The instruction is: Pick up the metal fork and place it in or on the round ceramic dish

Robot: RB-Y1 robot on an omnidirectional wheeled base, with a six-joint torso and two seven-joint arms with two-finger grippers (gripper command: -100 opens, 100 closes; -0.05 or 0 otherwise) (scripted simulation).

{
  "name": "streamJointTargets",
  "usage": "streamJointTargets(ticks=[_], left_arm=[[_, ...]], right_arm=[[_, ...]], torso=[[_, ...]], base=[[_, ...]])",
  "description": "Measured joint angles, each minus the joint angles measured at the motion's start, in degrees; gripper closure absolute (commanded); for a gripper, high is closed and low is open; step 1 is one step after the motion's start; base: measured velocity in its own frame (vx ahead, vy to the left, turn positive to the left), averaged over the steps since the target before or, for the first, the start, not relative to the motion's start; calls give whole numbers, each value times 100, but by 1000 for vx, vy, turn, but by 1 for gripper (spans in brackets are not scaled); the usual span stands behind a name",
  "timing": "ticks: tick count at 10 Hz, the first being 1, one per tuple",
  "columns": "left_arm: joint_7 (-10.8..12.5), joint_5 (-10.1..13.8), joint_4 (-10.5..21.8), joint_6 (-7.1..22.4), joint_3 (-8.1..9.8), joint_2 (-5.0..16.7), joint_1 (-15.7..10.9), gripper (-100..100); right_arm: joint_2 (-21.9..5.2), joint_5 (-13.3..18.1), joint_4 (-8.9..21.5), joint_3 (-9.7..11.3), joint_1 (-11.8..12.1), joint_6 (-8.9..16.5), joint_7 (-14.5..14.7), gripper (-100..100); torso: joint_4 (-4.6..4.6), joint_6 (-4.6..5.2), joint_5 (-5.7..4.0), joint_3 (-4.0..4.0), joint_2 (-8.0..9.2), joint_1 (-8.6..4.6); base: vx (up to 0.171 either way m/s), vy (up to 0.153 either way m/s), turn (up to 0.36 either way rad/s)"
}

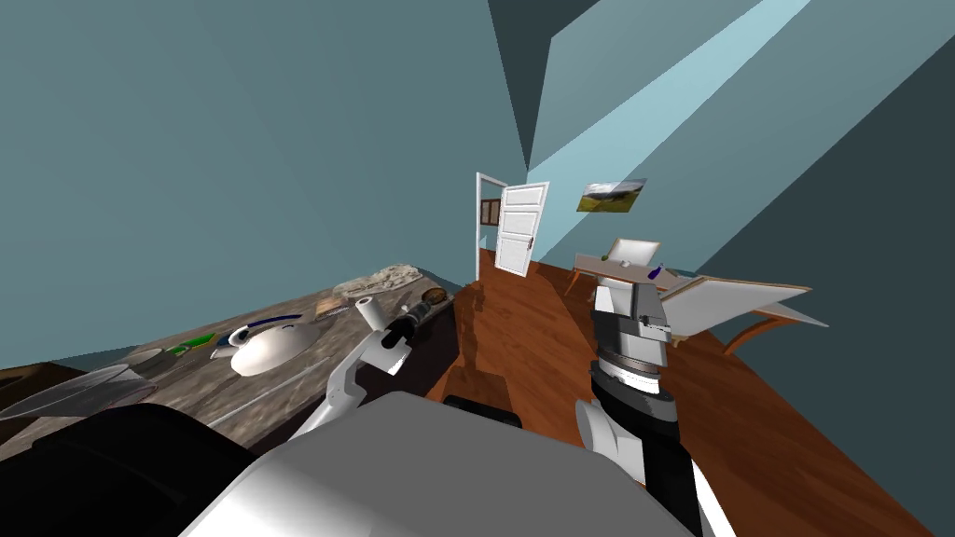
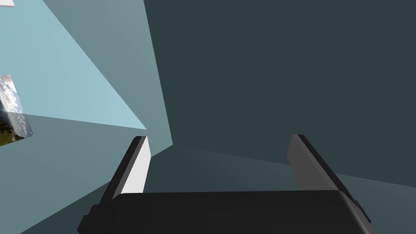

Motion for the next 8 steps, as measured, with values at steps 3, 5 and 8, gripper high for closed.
streamJointTargets(ticks=[3,5,8], left_arm=[[-112,20,143,427,21,19,-70,-100],[-206,-3,213,747,17,-7,-76,-100],[-327,11,369,1206,40,-20,-92,-100]], right_arm=[[0,0,0,0,0,0,0,0],[0,0,0,0,0,0,0,0],[0,0,0,0,0,0,0,0]], torso=[[0,1,1,0,-2,8],[-1,-1,3,-3,-5,12],[-1,-1,4,-3,-5,14]], base=[[44,87,-60],[52,86,-36],[52,100,-41]])
